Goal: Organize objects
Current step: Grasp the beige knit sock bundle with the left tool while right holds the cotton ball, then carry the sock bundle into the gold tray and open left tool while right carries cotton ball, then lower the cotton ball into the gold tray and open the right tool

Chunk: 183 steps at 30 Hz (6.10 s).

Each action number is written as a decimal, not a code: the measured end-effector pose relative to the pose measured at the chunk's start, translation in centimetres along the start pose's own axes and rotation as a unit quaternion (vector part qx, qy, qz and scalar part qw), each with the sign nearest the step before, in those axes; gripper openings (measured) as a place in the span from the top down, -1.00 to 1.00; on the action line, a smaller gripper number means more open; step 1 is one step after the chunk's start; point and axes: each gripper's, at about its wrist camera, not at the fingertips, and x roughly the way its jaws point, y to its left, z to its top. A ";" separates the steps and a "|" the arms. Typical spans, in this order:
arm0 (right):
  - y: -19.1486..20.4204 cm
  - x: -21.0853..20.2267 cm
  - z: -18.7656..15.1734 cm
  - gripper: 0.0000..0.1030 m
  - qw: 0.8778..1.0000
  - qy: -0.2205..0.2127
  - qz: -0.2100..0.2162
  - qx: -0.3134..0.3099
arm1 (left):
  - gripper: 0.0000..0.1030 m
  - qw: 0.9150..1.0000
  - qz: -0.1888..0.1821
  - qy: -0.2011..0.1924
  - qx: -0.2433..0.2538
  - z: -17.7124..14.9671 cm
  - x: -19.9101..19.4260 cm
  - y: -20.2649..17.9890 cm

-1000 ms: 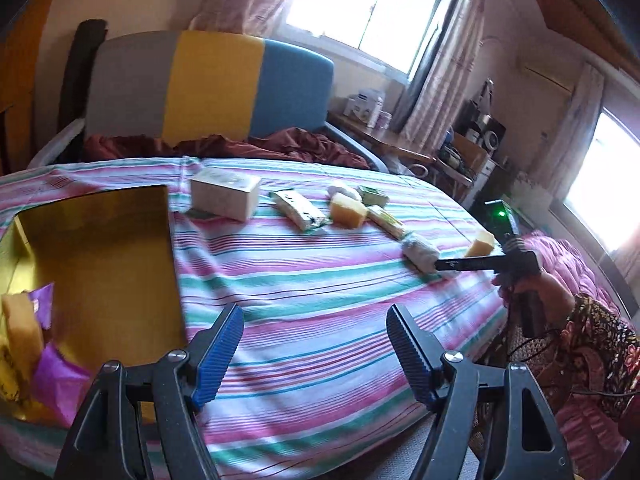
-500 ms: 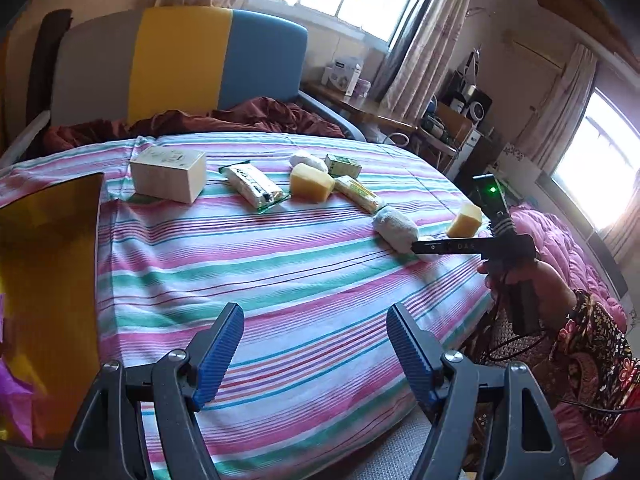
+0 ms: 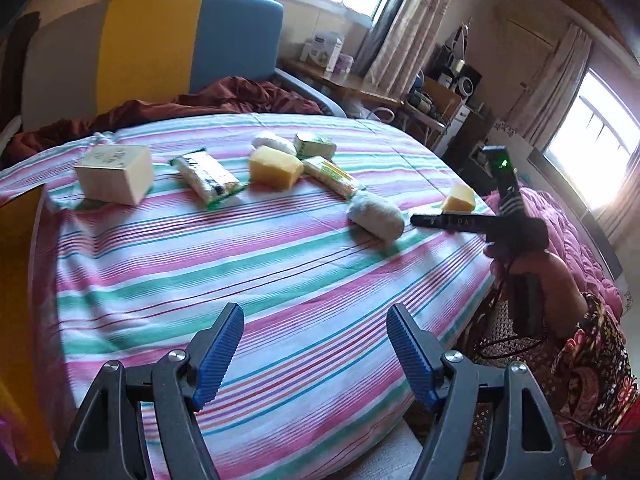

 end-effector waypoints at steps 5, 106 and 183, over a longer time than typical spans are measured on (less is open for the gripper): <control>-2.3 -0.7 0.7 0.05 0.998 -0.027 -0.042 0.046 | -0.46 0.999 -0.017 0.037 -0.006 1.6 4.0 -1.7; 12.1 -1.1 -4.6 0.04 0.973 -0.068 0.003 -0.220 | -0.30 0.964 0.111 -0.125 -0.208 -2.4 -10.9 21.9; 48.9 5.7 -3.6 -0.42 0.957 -0.009 0.188 -0.219 | -0.38 0.887 0.252 -0.174 -0.345 -10.8 -17.6 27.6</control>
